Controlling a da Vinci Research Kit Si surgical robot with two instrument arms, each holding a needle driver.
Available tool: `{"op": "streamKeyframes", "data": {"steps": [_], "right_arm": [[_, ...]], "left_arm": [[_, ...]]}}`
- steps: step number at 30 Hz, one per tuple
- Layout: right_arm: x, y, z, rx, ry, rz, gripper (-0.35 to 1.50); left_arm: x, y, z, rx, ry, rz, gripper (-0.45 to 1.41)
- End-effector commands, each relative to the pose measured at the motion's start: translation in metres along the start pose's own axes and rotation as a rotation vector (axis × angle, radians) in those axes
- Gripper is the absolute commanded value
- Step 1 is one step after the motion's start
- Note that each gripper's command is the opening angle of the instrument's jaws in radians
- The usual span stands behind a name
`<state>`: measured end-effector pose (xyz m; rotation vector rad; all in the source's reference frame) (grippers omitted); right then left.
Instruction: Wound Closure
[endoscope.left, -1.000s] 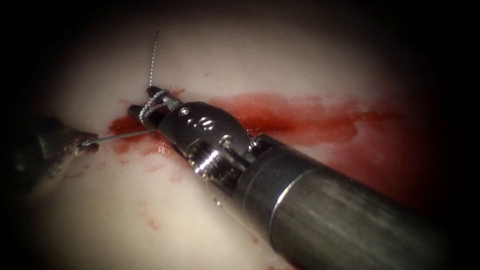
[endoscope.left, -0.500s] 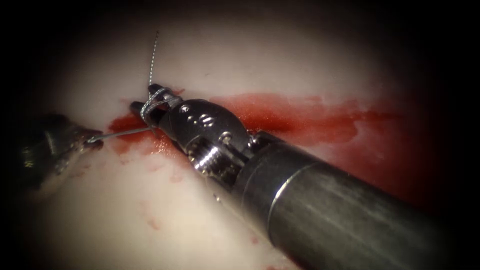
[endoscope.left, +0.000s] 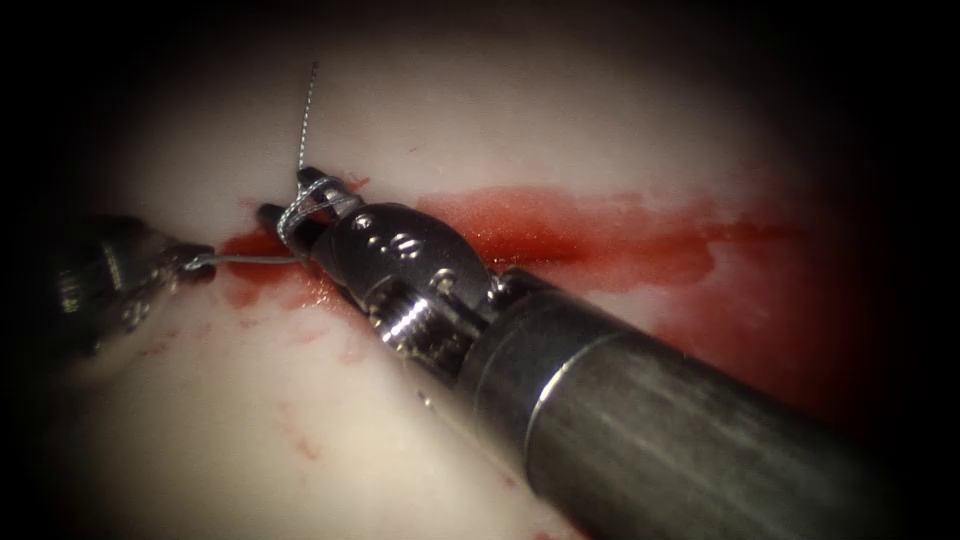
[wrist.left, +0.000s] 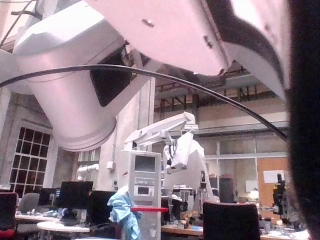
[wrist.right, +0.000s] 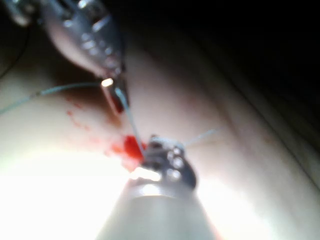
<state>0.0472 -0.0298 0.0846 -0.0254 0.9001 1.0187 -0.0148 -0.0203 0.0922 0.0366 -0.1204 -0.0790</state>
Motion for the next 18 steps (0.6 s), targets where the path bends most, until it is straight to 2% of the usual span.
{"op": "streamKeyframes", "data": {"steps": [1,4,8,9,12,15,18], "right_arm": [[0.0008,-0.0001,0.0010,-0.012,0.007,0.004,0.37],[0.0007,0.0000,0.0011,-0.037,0.014,0.015,0.42],[0.0008,0.0000,0.0013,-0.056,0.018,0.036,0.73],[0.0008,-0.0001,0.0013,-0.061,0.020,0.038,0.73],[0.0008,-0.0002,0.0015,-0.078,0.024,0.057,0.57],[0.0008,-0.0003,0.0017,-0.095,0.028,0.071,0.54],[0.0009,-0.0004,0.0018,-0.092,0.027,0.085,0.34]], "left_arm": [[-0.0008,0.0010,0.0000,0.002,0.000,-0.002,-0.45],[-0.0010,0.0007,0.0005,0.007,-0.001,-0.003,-0.45],[-0.0011,0.0005,0.0008,0.015,-0.001,-0.004,-0.45],[-0.0011,0.0005,0.0009,0.018,0.003,-0.004,-0.45],[-0.0013,0.0003,0.0013,0.025,0.003,-0.004,-0.45],[-0.0014,0.0001,0.0015,0.030,0.002,-0.004,-0.45],[-0.0014,0.0001,0.0015,0.032,0.004,-0.004,-0.45]]}}
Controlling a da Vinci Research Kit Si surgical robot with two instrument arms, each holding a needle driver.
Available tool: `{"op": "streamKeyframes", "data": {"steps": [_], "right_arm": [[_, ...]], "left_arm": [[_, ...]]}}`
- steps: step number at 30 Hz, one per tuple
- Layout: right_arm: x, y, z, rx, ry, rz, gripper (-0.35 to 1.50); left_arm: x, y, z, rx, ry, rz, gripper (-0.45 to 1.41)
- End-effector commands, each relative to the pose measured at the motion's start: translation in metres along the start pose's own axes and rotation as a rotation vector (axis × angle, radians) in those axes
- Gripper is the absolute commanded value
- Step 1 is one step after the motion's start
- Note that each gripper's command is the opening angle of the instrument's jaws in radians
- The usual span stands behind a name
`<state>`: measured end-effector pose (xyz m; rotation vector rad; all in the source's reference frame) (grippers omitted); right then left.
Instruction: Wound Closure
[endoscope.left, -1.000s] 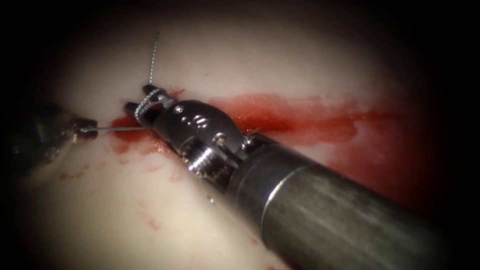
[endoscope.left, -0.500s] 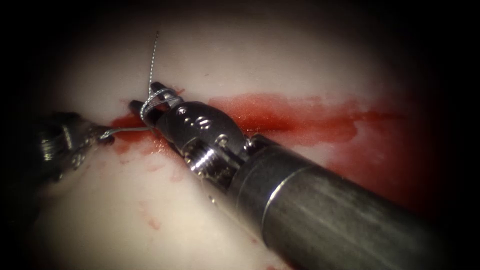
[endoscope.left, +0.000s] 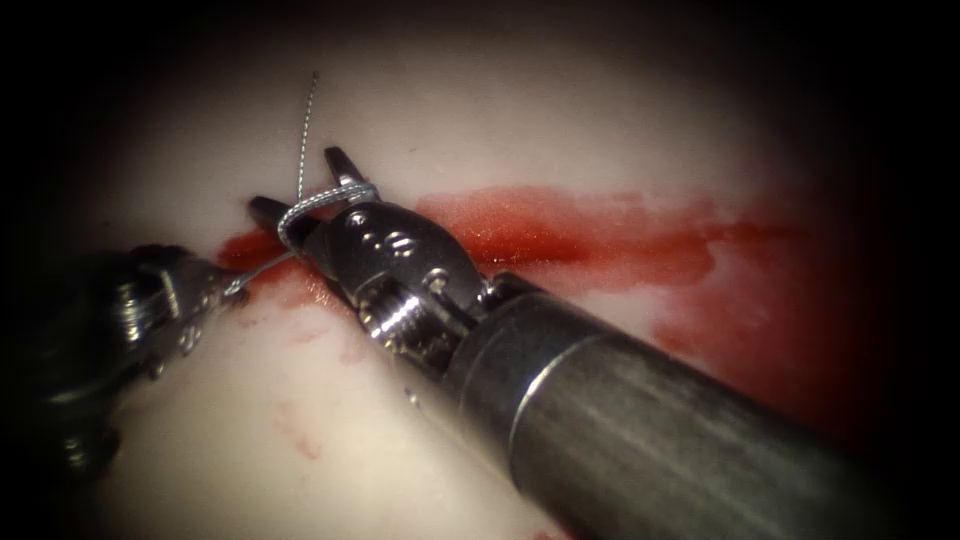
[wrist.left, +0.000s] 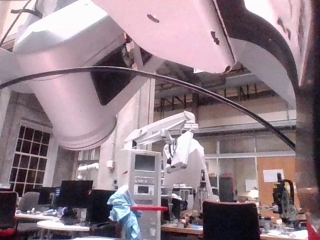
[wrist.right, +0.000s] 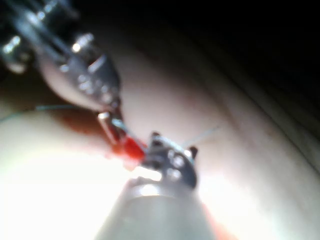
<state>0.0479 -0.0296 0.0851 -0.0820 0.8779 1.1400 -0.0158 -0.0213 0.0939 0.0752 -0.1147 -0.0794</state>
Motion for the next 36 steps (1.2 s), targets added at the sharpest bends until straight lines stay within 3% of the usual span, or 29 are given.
{"op": "streamKeyframes", "data": {"steps": [1,9,11,14,16,17,24,29,32,34,35,36], "right_arm": [[0.0008,-0.0004,0.0010,0.011,0.002,0.014,0.32],[0.0003,-0.0008,0.0013,0.019,-0.002,0.021,0.25],[0.0004,-0.0008,0.0015,0.016,-0.001,0.023,0.47],[0.0005,-0.0007,0.0016,0.012,-0.001,0.025,0.54],[0.0006,-0.0006,0.0017,0.010,-0.001,0.027,0.69],[0.0007,-0.0005,0.0017,0.009,-0.001,0.028,0.62],[0.0010,-0.0002,0.0019,0.007,-0.002,0.039,0.61],[0.0009,-0.0001,0.0021,0.005,0.000,0.068,0.39],[0.0008,-0.0001,0.0023,0.003,0.001,0.073,0.37],[0.0007,0.0000,0.0024,0.002,0.002,0.077,0.15],[0.0005,0.0001,0.0024,-0.001,-0.005,0.074,-0.16],[0.0004,0.0002,0.0024,-0.002,-0.008,0.073,-0.32]], "left_arm": [[-0.0007,0.0011,-0.0004,-0.006,-0.003,-0.001,-0.45],[-0.0008,0.0009,-0.0003,0.000,-0.004,-0.001,-0.45],[-0.0009,0.0008,-0.0003,0.003,-0.004,-0.001,-0.45],[-0.0009,0.0008,-0.0003,0.006,-0.003,-0.001,-0.45],[-0.0010,0.0007,-0.0003,0.006,-0.003,-0.001,-0.45],[-0.0010,0.0007,-0.0003,0.005,-0.002,-0.002,-0.45],[-0.0012,0.0005,-0.0004,0.008,-0.007,-0.003,-0.45],[-0.0012,0.0005,-0.0004,0.011,-0.006,-0.002,-0.45],[-0.0012,0.0004,-0.0005,0.011,-0.006,-0.002,-0.45],[-0.0012,0.0004,-0.0005,0.011,-0.006,-0.002,-0.45],[-0.0013,0.0003,-0.0005,0.011,-0.006,-0.002,-0.45],[-0.0013,0.0003,-0.0005,0.011,-0.006,-0.002,-0.45]]}}
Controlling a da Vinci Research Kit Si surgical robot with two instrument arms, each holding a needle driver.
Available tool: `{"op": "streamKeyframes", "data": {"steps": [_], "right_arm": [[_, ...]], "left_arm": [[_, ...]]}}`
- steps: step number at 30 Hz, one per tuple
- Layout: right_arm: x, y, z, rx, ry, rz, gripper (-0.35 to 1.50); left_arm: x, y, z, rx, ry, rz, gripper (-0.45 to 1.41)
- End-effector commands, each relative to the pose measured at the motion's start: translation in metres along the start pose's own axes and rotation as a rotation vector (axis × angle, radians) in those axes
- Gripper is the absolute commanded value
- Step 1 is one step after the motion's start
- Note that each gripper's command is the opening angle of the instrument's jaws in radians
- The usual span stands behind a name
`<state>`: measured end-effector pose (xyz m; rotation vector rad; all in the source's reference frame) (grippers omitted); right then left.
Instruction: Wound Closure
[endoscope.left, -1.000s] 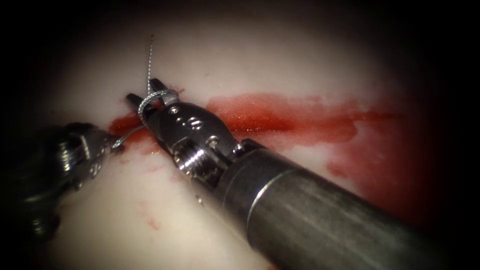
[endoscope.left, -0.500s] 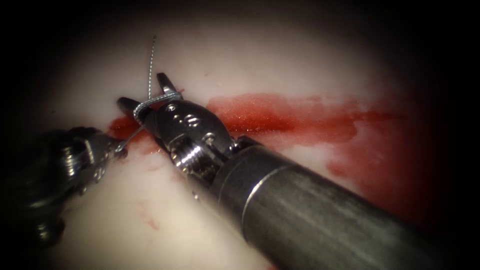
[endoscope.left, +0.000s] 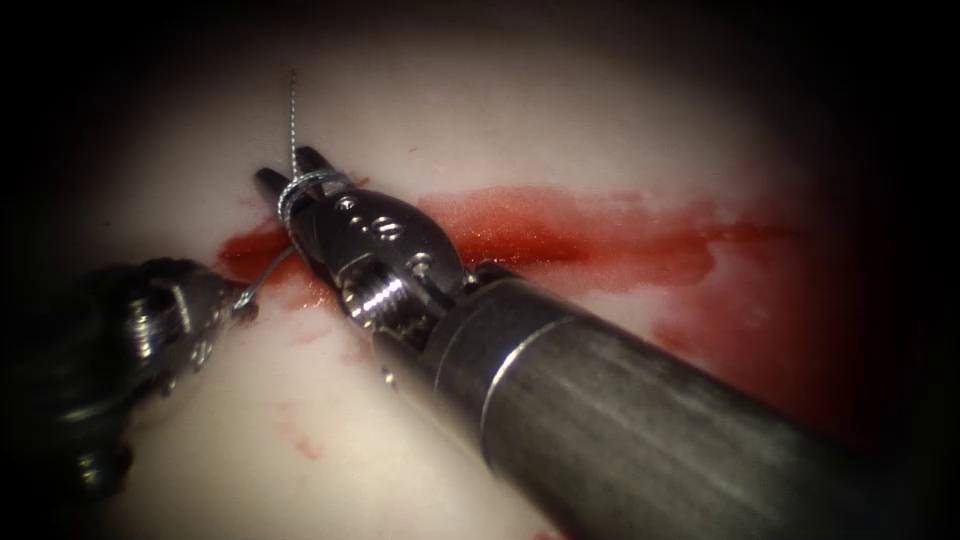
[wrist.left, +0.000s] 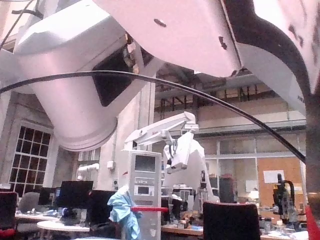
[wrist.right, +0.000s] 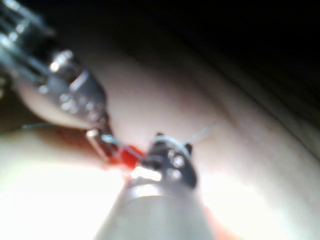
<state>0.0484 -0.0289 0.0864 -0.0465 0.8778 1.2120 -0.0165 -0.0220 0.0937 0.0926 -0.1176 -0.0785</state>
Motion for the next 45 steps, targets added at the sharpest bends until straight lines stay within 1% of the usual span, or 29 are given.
{"op": "streamKeyframes", "data": {"steps": [1,7,14,20,25,32,35,39,45], "right_arm": [[0.0007,-0.0001,0.0009,0.002,0.001,-0.004,-0.35],[0.0012,0.0001,0.0007,0.003,-0.002,0.002,-0.35],[0.0024,0.0006,-0.0006,0.058,-0.035,0.019,-0.35],[0.0022,0.0004,-0.0026,0.166,-0.057,0.013,-0.35],[0.0021,0.0010,-0.0040,0.228,-0.074,-0.004,-0.35],[0.0025,0.0018,-0.0048,0.282,-0.075,-0.008,-0.35],[0.0028,0.0023,-0.0050,0.320,-0.059,-0.069,-0.35],[0.0033,0.0034,-0.0056,0.422,-0.027,-0.147,-0.35],[0.0035,0.0050,-0.0061,0.535,-0.030,-0.293,-0.35]], "left_arm": [[-0.0007,0.0010,-0.0005,-0.006,-0.003,-0.002,-0.45],[-0.0007,0.0010,-0.0005,-0.004,-0.002,-0.002,-0.45],[-0.0001,0.0016,-0.0005,-0.004,0.002,-0.003,-0.45],[0.0018,0.0034,-0.0003,-0.026,0.033,-0.111,-0.45],[0.0031,0.0051,0.0000,-0.052,0.052,-0.177,-0.45],[0.0043,0.0058,0.0006,-0.062,0.053,-0.201,-0.45],[0.0043,0.0059,0.0007,-0.064,0.056,-0.207,-0.45],[0.0044,0.0062,0.0010,-0.067,0.060,-0.215,-0.45],[0.0048,0.0073,0.0014,-0.080,0.079,-0.235,-0.45]]}}
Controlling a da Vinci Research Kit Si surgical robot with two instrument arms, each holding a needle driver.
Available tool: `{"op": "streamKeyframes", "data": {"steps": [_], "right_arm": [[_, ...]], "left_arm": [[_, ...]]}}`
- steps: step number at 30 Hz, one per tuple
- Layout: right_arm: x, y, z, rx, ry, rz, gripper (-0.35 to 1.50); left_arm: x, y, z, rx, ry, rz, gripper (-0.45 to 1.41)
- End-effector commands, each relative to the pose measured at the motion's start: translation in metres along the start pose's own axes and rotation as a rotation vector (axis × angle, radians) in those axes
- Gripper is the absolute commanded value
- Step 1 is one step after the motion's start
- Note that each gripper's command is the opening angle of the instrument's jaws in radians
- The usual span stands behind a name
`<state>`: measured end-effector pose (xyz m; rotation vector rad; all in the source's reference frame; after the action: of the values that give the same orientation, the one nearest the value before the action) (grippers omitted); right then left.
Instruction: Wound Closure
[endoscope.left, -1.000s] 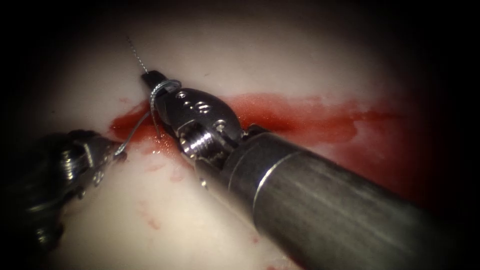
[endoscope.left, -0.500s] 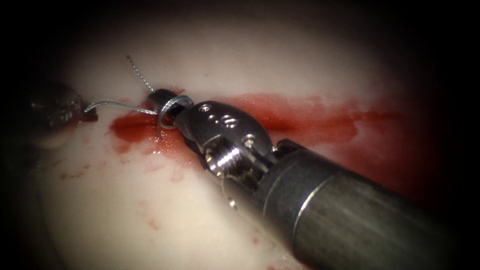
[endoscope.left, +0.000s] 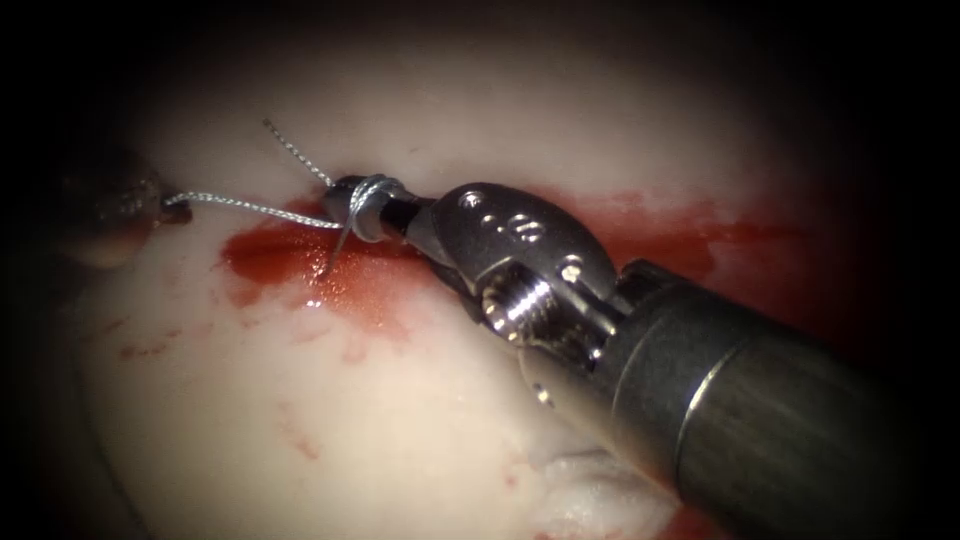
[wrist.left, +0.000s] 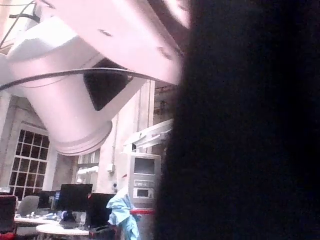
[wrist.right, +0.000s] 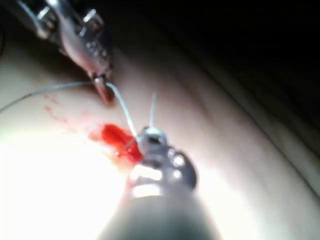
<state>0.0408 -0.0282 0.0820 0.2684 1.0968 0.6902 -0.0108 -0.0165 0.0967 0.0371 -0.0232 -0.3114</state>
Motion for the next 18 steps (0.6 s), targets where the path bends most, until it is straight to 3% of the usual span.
{"op": "streamKeyframes", "data": {"steps": [1,13,18], "right_arm": [[0.0006,0.0010,0.0004,0.033,-0.003,-0.049,-0.35],[0.0004,0.0012,-0.0002,0.264,-0.026,-0.396,-0.35],[0.0006,0.0009,0.0004,0.316,-0.029,-0.559,-0.35]], "left_arm": [[-0.0009,0.0012,-0.0003,-0.012,0.002,-0.007,-0.45],[-0.0019,0.0074,0.0030,-0.096,0.110,-0.154,-0.45],[-0.0018,0.0076,0.0044,-0.127,0.135,-0.222,-0.45]]}}
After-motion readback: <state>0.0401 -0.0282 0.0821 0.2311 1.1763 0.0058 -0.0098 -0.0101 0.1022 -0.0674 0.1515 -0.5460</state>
